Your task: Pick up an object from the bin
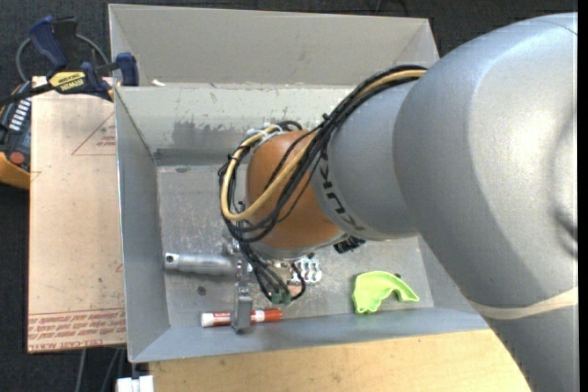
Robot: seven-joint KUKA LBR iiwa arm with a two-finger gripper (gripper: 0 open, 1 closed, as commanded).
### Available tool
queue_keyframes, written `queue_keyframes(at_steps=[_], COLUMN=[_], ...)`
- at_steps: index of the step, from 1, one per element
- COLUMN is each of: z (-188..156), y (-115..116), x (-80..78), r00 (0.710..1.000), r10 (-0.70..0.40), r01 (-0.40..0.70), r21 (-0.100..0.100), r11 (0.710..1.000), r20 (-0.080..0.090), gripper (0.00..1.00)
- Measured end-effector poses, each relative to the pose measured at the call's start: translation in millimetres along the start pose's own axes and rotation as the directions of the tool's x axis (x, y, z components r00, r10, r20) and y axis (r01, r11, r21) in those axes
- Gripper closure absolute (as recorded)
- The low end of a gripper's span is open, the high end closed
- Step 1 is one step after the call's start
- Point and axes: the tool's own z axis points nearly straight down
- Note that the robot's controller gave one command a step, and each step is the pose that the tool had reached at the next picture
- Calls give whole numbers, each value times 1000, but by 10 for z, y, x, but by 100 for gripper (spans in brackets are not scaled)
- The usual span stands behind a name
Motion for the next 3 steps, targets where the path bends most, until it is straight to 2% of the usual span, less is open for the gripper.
queue_keyframes(at_steps=[1, 2, 3], z=[-52, -3, -3], y=[-1307, 64, 38], x=[-1224, 25, 7], r00=[927, 1000, 1000], r10=[-375, -9, -4], r01=[375, 9, 4], r21=[-1, -5, -5], r11=[927, 1000, 1000], r20=[2, 0, 0], gripper=[0, 100, 100])
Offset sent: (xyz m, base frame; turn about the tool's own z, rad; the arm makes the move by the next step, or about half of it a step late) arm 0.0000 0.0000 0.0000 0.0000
